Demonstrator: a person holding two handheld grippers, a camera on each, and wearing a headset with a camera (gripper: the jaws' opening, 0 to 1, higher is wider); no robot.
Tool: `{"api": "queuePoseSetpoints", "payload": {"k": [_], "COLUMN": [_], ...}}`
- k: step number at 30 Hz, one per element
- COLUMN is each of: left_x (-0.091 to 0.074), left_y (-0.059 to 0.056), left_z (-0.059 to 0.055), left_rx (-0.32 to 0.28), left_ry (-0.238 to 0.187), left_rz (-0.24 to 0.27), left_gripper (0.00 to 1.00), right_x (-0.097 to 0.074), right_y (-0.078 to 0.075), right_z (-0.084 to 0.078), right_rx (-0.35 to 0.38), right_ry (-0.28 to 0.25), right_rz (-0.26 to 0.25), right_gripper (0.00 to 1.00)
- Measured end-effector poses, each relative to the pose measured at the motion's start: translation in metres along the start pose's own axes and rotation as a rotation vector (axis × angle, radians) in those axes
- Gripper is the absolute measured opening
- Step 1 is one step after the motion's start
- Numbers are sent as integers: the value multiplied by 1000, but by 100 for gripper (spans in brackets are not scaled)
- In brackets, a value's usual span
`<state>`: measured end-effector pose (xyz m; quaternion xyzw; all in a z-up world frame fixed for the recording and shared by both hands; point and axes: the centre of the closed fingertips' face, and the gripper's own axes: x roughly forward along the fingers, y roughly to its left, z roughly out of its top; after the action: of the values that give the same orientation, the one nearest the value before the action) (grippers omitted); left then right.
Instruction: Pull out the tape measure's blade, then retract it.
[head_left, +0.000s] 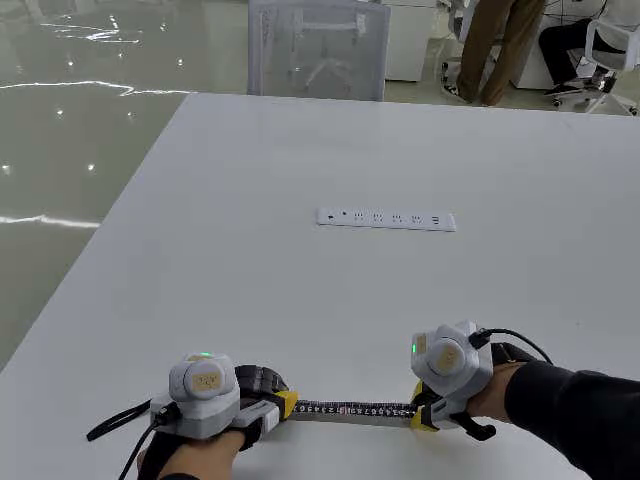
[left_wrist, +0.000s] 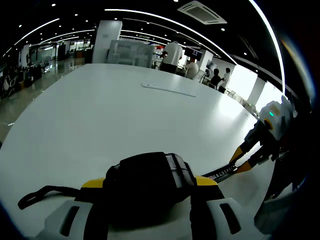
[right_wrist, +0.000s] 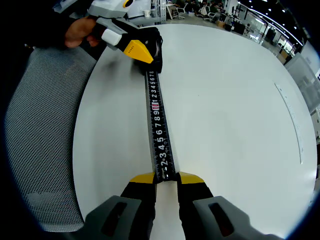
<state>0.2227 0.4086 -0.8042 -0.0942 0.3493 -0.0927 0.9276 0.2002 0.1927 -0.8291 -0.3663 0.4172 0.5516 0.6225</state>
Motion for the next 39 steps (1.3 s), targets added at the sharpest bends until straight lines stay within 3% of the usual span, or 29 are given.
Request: {"api": "queuePoseSetpoints", "payload": {"k": [39], "left_x": [0], "left_y": [-1], "left_z": [1], "left_rx": [-5], "left_ry": [0], "left_rz": [-6], "left_gripper": [61], "right_x": [12], "right_y": [0], "right_z": [27], "right_rx": [14], "right_ry": [-27], "right_rz": [-8], "right_gripper": [12]}}
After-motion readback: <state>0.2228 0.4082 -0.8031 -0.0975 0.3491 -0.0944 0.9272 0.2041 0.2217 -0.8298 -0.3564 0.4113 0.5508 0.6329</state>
